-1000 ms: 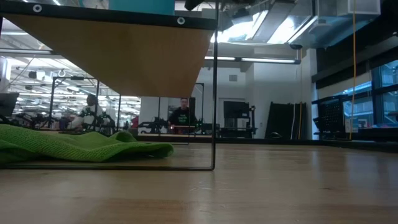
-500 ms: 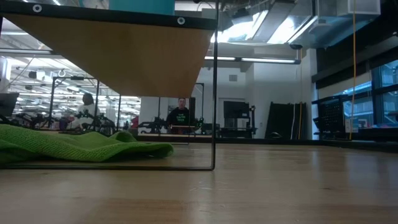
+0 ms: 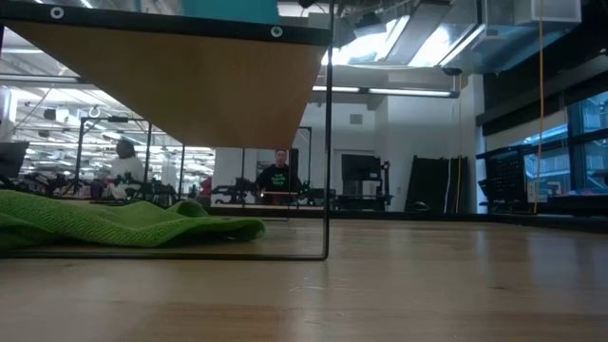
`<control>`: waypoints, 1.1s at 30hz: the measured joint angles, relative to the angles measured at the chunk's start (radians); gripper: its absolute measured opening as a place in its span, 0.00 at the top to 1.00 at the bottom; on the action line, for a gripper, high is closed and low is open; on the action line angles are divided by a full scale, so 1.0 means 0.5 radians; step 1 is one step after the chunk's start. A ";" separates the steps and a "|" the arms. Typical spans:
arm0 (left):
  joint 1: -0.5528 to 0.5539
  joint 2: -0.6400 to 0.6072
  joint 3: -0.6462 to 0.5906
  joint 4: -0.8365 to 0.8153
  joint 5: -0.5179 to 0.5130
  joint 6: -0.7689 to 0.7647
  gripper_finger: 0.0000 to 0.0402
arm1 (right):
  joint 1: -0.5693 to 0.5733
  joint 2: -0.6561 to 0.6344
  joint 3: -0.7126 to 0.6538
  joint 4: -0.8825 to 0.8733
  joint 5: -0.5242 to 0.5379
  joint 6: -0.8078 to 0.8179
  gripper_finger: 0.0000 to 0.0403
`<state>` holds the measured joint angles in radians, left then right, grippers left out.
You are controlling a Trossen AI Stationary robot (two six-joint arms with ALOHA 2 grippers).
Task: Stack small to large cups/mugs on shelf
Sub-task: Put the blue mug on the shelf
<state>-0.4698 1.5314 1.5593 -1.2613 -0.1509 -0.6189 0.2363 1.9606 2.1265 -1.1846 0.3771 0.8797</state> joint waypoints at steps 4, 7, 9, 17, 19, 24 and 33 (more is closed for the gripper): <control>-0.004 -0.005 -0.018 0.066 0.027 0.000 1.00 | 0.002 0.000 0.000 -0.002 -0.002 -0.006 0.99; 0.002 -0.033 -0.013 0.079 0.022 0.000 1.00 | 0.001 0.000 0.000 -0.002 -0.002 -0.006 0.99; 0.011 -0.046 -0.012 0.078 0.021 0.000 1.00 | 0.000 0.000 0.000 -0.002 -0.002 -0.005 0.99; 0.024 -0.046 -0.012 0.049 -0.045 0.014 1.00 | 0.043 0.000 -0.058 -0.228 -0.151 0.140 0.99; 0.024 -0.049 -0.012 -0.003 -0.077 0.007 1.00 | 0.067 0.000 -0.110 -0.220 -0.244 0.172 0.99; 0.024 -0.058 -0.011 -0.052 -0.135 0.029 1.00 | 0.097 0.002 -0.222 0.056 -0.399 0.177 0.99; 0.038 -0.060 -0.014 -0.062 -0.160 0.047 1.00 | 0.097 0.003 -0.249 0.278 -0.420 0.138 0.99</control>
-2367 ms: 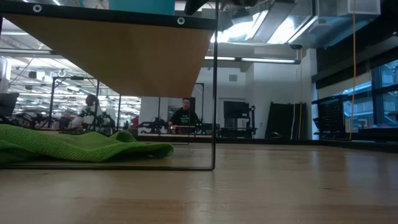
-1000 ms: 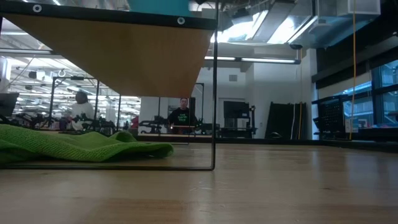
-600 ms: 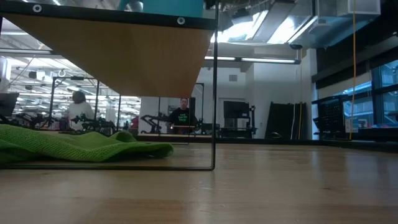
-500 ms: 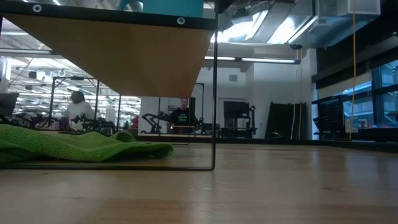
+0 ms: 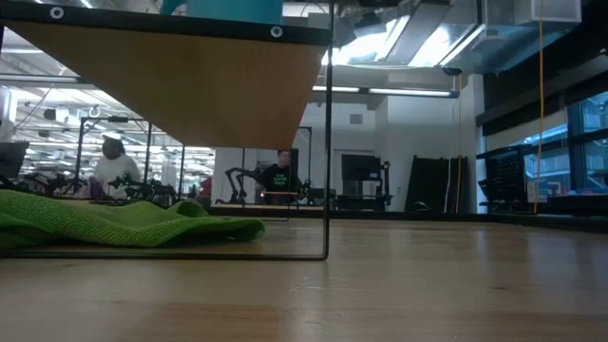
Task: Stack small to large cups/mugs on shelf
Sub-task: Put the blue mug on the shelf
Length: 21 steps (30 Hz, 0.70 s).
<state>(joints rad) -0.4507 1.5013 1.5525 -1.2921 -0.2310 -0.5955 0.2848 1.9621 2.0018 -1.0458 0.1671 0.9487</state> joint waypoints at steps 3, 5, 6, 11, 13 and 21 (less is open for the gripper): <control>0.000 -0.002 -0.029 0.004 0.004 -0.002 1.00 | -0.001 0.000 0.000 0.000 0.040 0.000 1.00; 0.000 -0.002 -0.050 0.017 0.023 -0.006 1.00 | -0.013 0.000 0.000 0.002 0.041 0.000 1.00; 0.000 -0.002 -0.057 0.028 0.025 -0.009 1.00 | -0.020 -0.001 0.000 0.006 0.041 0.000 1.00; -0.004 -0.004 -0.067 0.070 0.030 -0.011 1.00 | -0.051 0.000 0.000 0.037 0.099 -0.006 1.00; -0.004 -0.019 -0.068 0.068 0.033 -0.022 1.00 | -0.058 0.000 0.000 0.067 0.102 -0.019 1.00; -0.002 -0.121 -0.069 0.069 0.028 -0.092 1.00 | -0.093 0.000 0.000 0.124 0.125 -0.053 1.00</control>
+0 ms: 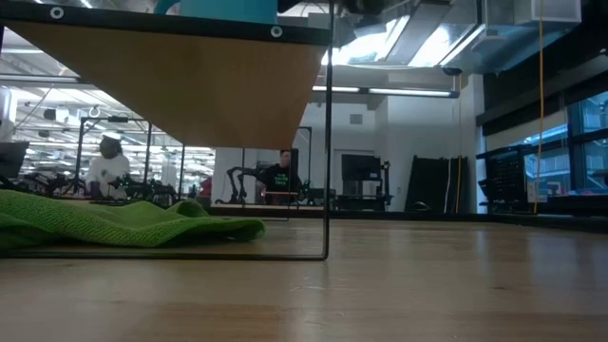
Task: Stack small to large cups/mugs on shelf
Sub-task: Put the blue mug on the shelf
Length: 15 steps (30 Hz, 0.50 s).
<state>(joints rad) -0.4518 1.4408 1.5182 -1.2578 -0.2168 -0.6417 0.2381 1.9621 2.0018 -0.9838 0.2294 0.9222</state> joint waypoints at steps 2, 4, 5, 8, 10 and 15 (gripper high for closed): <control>0.000 -0.021 0.000 -0.004 -0.003 -0.010 1.00 | -0.009 0.000 0.000 0.012 0.009 -0.018 1.00; 0.000 -0.035 0.000 -0.047 -0.016 -0.010 1.00 | -0.017 0.000 0.000 0.030 0.027 -0.022 1.00; 0.000 -0.035 0.000 -0.082 -0.034 -0.010 1.00 | -0.021 0.000 0.000 0.035 0.027 -0.024 1.00; -0.002 -0.035 -0.018 -0.148 -0.145 0.002 1.00 | -0.029 0.000 0.000 0.038 0.026 -0.029 0.99; 0.000 -0.035 -0.044 -0.147 -0.213 0.038 1.00 | -0.030 0.000 0.000 0.041 0.024 -0.029 0.99; 0.019 -0.034 -0.098 -0.112 -0.314 0.093 1.00 | -0.030 0.000 0.000 0.045 -0.003 -0.020 0.99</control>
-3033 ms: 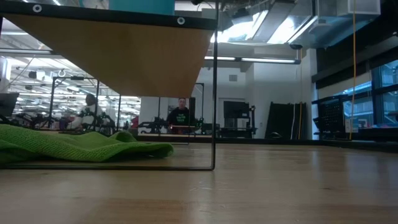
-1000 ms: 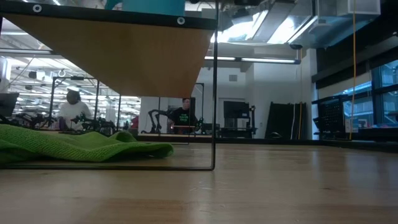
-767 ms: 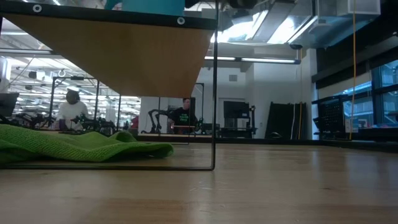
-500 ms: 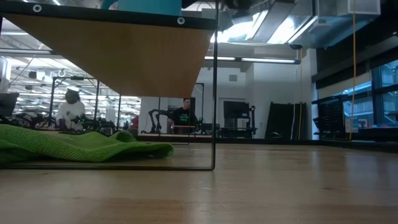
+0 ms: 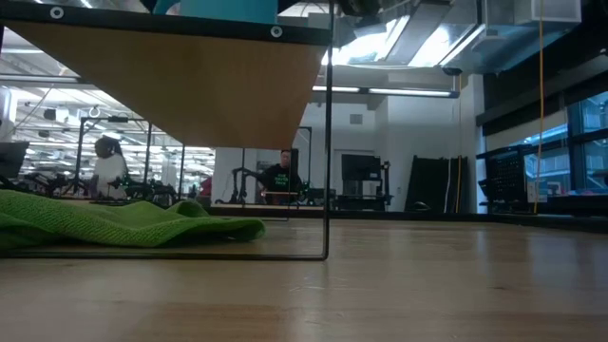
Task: Stack small to large cups/mugs on shelf
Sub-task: Put the blue mug on the shelf
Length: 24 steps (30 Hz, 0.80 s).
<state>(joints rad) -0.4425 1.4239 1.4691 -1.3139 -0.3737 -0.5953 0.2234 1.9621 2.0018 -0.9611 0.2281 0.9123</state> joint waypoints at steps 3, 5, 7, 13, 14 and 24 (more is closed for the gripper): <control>0.027 0.000 -0.018 0.011 -0.016 0.025 1.00 | 0.000 0.000 0.000 -0.024 -0.007 0.039 0.99; 0.044 0.000 -0.030 0.041 -0.022 0.068 1.00 | 0.009 0.000 0.000 -0.056 -0.036 0.053 0.99; 0.067 0.000 -0.047 0.105 -0.025 0.119 1.00 | 0.020 0.000 0.000 -0.113 -0.068 0.086 0.99; 0.127 0.000 -0.095 0.277 0.017 0.252 1.00 | 0.063 0.000 0.000 -0.133 -0.141 0.157 0.99; 0.137 0.000 -0.102 0.288 0.048 0.263 1.00 | 0.066 0.000 0.000 -0.133 -0.142 0.166 0.99; 0.150 0.001 -0.112 0.299 0.200 0.270 1.00 | 0.080 0.000 0.000 -0.082 -0.143 0.209 0.99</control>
<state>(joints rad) -0.3676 1.4242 1.4132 -1.1645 -0.2737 -0.4605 0.2634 1.9621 2.0018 -1.0020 0.1566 1.0167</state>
